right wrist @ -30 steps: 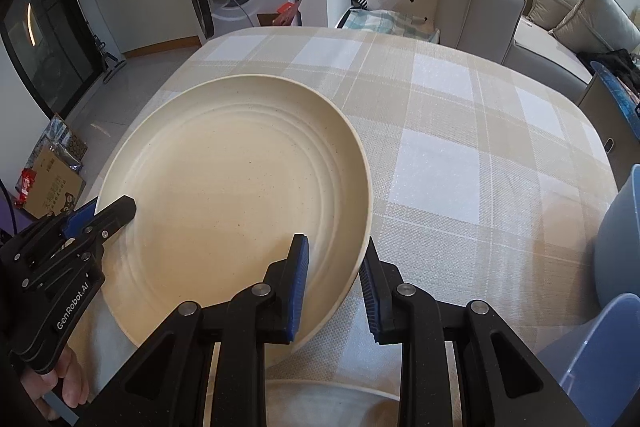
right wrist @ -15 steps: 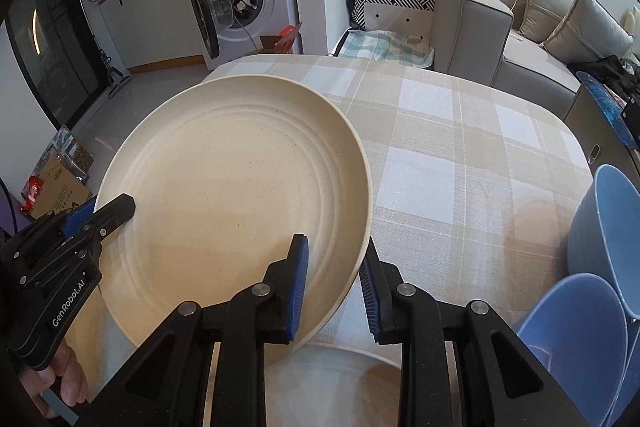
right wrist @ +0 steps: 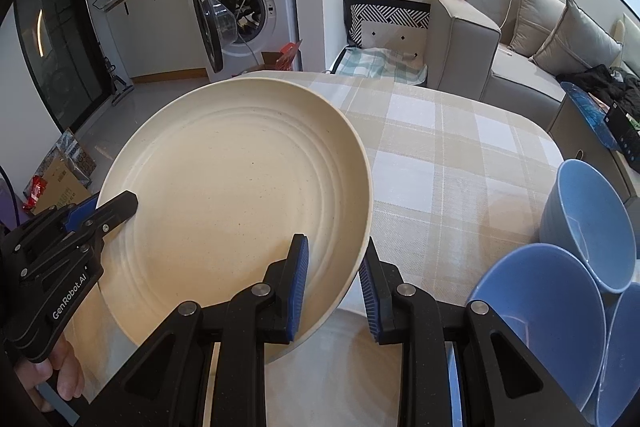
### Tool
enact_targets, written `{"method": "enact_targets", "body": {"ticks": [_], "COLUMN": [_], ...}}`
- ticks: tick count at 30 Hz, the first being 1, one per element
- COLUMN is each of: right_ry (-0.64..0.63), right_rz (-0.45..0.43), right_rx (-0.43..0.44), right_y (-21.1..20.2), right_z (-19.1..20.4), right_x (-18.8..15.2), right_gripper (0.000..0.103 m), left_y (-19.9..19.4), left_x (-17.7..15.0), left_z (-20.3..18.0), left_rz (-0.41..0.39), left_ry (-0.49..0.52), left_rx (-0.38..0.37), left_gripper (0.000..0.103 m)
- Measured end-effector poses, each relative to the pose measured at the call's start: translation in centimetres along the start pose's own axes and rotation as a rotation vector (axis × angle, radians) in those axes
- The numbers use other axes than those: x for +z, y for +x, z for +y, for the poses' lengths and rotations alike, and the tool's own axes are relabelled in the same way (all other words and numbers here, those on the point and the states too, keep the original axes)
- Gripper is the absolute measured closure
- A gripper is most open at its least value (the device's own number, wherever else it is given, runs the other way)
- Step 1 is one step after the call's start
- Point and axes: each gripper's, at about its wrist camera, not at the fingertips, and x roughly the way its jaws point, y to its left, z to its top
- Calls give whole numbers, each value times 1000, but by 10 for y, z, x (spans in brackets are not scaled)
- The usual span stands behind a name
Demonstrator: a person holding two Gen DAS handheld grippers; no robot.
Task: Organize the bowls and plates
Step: 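Lift the cream plate with the right tool and carry it toward another plate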
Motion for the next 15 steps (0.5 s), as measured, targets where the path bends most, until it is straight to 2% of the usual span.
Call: {"method": "enact_targets", "body": {"ticks": [15], "right_ry": [15], "right_rz": [-25], "right_rx": [17], "right_y": [-28], "right_z": [-3], "right_x": [-29], "right_gripper": [78], "left_y": [-31], "left_x": [-19], "left_z": [-13], "left_rz": [-12], "left_ry": [29], "left_rx": [8], "left_gripper": [86]}}
